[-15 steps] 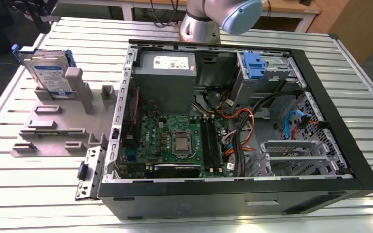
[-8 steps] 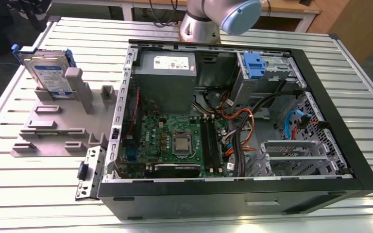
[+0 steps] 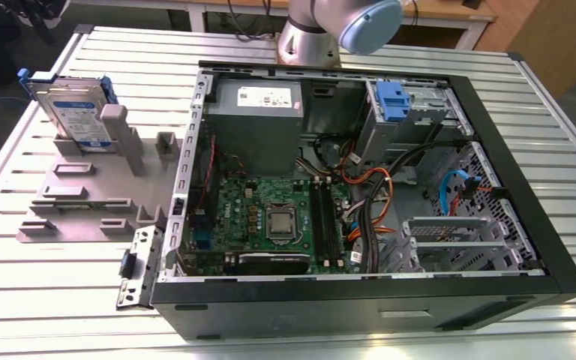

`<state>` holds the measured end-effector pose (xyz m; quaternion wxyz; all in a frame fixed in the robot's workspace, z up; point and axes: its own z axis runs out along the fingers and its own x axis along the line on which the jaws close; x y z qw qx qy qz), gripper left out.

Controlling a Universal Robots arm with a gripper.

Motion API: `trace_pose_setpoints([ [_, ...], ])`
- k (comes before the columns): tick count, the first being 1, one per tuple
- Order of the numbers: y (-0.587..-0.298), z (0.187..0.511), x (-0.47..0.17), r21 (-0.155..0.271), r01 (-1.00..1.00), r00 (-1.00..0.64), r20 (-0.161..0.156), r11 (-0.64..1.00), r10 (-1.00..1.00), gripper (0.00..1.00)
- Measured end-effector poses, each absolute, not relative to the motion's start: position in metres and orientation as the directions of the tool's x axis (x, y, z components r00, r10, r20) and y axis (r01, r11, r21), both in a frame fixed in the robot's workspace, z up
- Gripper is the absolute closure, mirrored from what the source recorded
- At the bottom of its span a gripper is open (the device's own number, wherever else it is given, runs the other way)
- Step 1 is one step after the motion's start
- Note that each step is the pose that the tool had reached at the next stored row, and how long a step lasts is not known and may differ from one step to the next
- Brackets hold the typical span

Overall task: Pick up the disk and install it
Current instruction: 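Reach for the disk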

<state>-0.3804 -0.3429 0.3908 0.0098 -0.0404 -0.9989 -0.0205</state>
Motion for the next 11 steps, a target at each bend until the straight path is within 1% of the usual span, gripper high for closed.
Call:
trace_pose_setpoints([
  [11,-0.339,0.39,-0.401,0.04,0.081,-0.997,0.021,0.996,0.08,0.89],
])
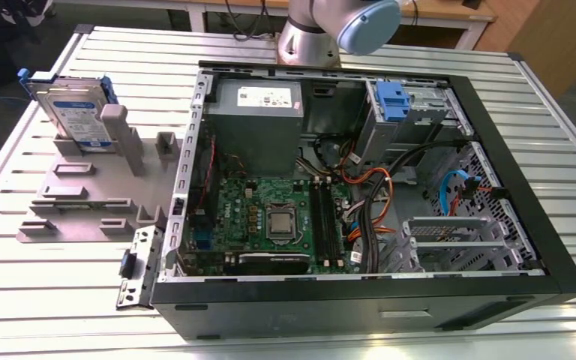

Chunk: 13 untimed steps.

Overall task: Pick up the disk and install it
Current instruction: 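Reach for the disk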

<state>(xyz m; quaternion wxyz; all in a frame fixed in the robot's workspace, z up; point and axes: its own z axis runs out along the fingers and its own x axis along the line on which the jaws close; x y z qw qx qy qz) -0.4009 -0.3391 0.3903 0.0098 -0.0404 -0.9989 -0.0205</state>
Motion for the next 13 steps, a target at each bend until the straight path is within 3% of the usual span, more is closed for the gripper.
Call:
trace_pose_setpoints([
  [13,-0.336,0.39,-0.421,0.04,0.081,-0.997,0.021,0.996,0.08,0.89],
])
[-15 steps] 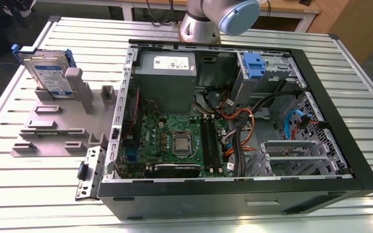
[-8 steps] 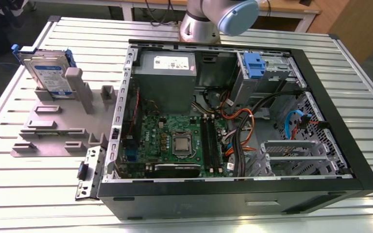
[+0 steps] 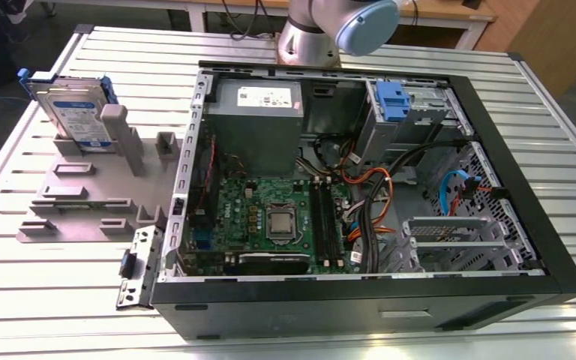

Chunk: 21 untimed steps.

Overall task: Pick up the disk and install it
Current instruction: 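Reach for the disk, then pick up the disk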

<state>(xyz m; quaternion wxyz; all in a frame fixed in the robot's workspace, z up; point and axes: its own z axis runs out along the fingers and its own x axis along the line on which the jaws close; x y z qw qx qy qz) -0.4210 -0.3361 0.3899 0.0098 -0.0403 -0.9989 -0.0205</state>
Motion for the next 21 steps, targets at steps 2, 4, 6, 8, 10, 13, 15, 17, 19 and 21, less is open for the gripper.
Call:
trace_pose_setpoints([
  [2,-0.3361,0.3899,-0.4216,0.04,0.081,-0.997,0.021,0.996,0.08,0.89],
  [4,-0.3361,0.3898,-0.4217,0.04,0.081,-0.997,0.021,0.996,0.08,0.89],
  [6,-0.3361,0.3899,-0.4217,0.04,0.081,-0.997,0.021,0.996,0.08,0.89],
  [8,-0.3361,0.3899,-0.4217,0.04,0.081,-0.997,0.021,0.996,0.08,0.89],
  [10,-0.3361,0.3899,-0.4217,0.04,0.08,-0.997,0.021,0.996,0.079,0.89],
  [13,-0.3361,0.3899,-0.4218,0.04,0.074,-0.997,0.021,0.996,0.073,0.89],
  [15,-0.3361,0.3898,-0.4217,0.04,0.067,-0.998,0.021,0.997,0.067,0.89],
  [17,-0.3361,0.3898,-0.4218,0.04,0.056,-0.998,0.021,0.998,0.055,0.89],
  [19,-0.3361,0.3899,-0.4217,0.04,0.041,-0.999,0.021,0.998,0.04,0.89],
  [21,-0.3361,0.3899,-0.4218,0.04,0.021,-1.0,0.021,0.999,0.02,0.89],
])
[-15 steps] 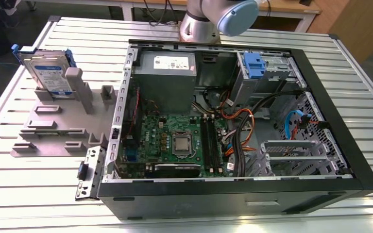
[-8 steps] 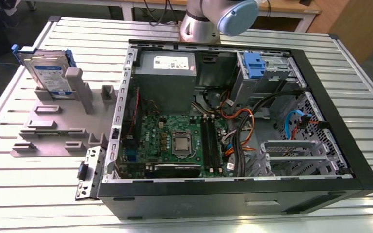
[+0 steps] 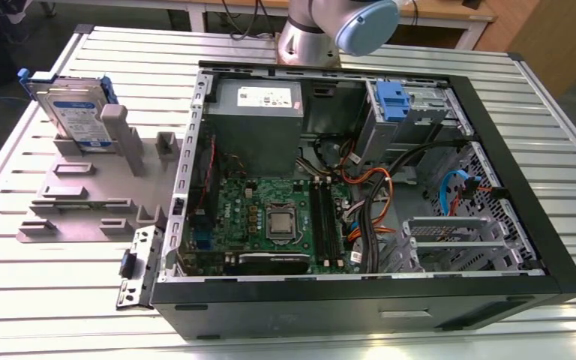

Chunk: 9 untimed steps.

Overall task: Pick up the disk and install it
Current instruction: 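Pick up the disk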

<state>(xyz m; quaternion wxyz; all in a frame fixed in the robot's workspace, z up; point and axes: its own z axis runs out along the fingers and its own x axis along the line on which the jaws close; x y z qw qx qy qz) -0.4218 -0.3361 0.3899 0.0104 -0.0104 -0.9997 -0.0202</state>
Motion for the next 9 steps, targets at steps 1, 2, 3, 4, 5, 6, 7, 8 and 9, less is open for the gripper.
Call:
trace_pose_setpoints([
  [1,-0.3361,0.3899,-0.4217,0.04,0.012,-1.0,0.021,0.999,0.011,0.89],
  [2,-0.3361,0.3898,-0.4217,0.04,0.002,-1.0,0.021,0.999,0.002,0.89],
  [3,-0.3361,0.3899,-0.4217,0.04,-0.007,-1.0,0.021,0.999,-0.008,0.89],
  [4,-0.3361,0.3898,-0.4217,0.04,-0.014,-1.0,0.021,0.999,-0.015,0.89],
  [5,-0.3361,0.3899,-0.4218,0.04,-0.017,-1.0,0.021,0.999,-0.017,0.89],
  [6,-0.3361,0.3899,-0.4219,0.04,-0.017,-1.0,0.021,0.999,-0.017,0.89],
  [7,-0.3361,0.3899,-0.4219,0.04,-0.017,-1.0,0.021,0.999,-0.017,0.89],
  [8,-0.3361,0.3899,-0.4219,0.04,-0.017,-1.0,0.021,0.999,-0.018,0.89],
  [9,-0.3361,0.3899,-0.4219,0.04,-0.017,-1.0,0.021,0.999,-0.018,0.89],
])
